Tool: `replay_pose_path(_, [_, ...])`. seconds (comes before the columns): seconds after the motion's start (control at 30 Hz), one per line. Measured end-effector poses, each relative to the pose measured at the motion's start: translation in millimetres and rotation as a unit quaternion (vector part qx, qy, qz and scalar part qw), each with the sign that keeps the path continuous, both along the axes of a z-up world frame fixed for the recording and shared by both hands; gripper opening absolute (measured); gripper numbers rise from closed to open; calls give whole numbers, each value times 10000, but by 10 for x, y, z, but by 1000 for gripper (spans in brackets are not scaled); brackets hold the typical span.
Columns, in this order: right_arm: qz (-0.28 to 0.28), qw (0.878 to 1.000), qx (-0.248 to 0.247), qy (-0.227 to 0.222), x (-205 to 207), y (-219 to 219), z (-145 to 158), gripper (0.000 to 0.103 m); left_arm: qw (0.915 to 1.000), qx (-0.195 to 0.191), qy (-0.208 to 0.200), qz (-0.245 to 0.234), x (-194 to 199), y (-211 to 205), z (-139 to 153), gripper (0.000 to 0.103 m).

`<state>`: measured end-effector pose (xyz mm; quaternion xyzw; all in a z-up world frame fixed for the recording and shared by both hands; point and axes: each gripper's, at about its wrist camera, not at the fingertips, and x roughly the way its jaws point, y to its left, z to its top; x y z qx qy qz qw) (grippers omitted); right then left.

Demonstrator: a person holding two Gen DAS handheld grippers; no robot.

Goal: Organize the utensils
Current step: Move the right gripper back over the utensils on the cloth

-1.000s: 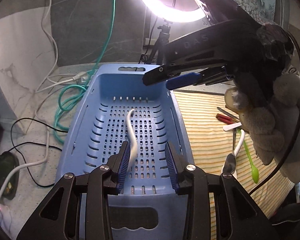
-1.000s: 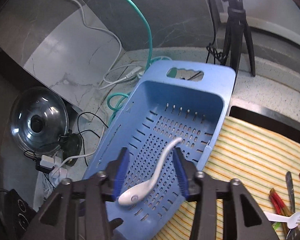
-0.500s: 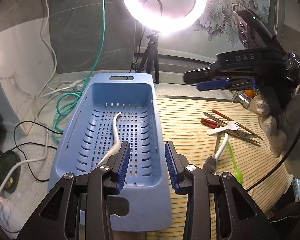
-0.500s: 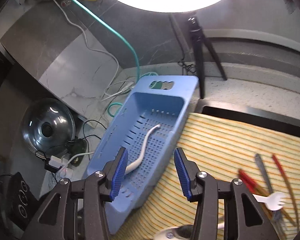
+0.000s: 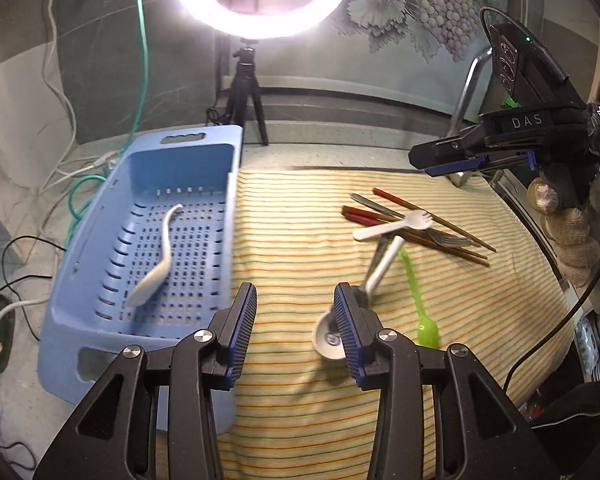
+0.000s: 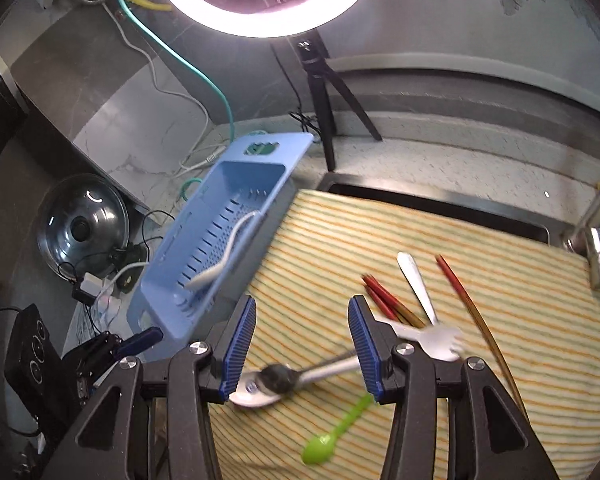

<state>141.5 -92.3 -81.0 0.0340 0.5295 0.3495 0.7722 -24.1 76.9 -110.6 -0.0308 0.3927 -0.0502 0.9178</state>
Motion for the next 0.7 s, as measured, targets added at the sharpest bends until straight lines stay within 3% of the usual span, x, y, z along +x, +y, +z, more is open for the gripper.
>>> replay_pose_path(0.43, [-966, 9932, 194, 623, 7, -1192, -298, 44, 9970, -117, 236, -730, 140, -592, -138, 39])
replay_pose_path(0.7, [-756, 9940, 293, 731, -119, -1218, -313, 40, 9933, -289, 548, -980, 161, -902, -368, 39])
